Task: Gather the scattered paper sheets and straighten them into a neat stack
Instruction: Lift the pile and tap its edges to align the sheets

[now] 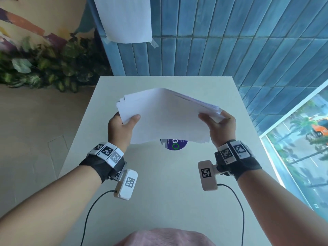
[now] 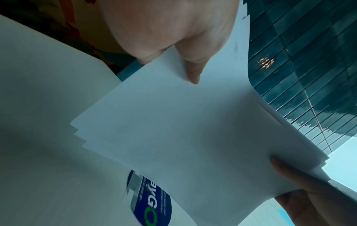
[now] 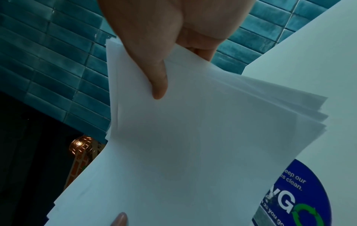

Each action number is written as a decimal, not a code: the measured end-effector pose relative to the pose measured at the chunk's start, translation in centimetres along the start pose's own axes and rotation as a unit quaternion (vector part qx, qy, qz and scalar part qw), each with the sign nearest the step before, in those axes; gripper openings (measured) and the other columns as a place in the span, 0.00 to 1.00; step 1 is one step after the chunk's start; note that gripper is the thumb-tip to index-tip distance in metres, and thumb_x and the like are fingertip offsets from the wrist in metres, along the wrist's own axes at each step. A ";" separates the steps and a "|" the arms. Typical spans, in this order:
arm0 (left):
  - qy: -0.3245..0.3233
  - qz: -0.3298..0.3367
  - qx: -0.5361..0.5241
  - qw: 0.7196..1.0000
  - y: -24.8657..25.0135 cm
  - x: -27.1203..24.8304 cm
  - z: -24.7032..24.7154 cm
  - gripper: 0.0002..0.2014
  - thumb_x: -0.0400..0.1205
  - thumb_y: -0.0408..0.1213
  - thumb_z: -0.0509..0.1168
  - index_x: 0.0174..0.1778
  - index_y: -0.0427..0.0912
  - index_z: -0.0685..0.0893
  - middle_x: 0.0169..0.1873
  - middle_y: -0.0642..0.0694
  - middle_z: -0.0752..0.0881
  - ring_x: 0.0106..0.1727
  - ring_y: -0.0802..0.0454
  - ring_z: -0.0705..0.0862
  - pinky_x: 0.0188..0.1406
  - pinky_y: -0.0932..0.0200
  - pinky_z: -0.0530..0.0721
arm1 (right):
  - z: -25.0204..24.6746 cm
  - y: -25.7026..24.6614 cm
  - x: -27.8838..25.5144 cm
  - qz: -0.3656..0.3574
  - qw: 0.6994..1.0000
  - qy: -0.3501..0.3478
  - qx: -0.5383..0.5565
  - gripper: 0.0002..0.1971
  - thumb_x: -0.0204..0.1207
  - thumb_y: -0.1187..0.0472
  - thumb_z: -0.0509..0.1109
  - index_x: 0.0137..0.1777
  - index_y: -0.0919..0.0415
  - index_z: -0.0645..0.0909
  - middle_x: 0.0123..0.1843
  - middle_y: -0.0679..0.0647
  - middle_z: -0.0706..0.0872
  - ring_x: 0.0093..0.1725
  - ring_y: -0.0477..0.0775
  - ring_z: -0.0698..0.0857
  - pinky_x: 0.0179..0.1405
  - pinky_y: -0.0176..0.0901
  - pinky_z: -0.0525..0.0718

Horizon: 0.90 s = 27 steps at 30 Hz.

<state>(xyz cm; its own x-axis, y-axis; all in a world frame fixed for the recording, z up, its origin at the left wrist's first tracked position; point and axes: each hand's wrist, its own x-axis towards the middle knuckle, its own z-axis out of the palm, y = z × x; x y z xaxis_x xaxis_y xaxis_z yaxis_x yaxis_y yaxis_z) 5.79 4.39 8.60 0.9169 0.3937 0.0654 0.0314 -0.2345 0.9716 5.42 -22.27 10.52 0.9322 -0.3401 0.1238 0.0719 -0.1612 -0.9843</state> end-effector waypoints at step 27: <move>0.029 0.123 0.005 0.992 1.6 -0.2 1.4 0.15 0.81 0.31 0.68 0.60 0.43 0.72 0.51 0.56 0.82 0.51 0.64 0.82 0.55 0.76 0.77 | 1.4 -1.0 1.5 -0.063 0.997 0.038 -0.025 0.13 0.62 0.63 0.82 0.37 0.45 0.83 0.33 0.41 0.85 0.28 0.34 0.79 0.31 0.27 0.76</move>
<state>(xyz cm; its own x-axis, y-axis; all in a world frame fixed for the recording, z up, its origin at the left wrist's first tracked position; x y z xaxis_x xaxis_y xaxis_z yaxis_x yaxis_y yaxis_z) 6.19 2.71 9.82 0.8728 0.3736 0.3142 -0.1870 -0.3385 0.9222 7.22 -21.33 11.50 0.8871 -0.3829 0.2577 0.1675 -0.2532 -0.9528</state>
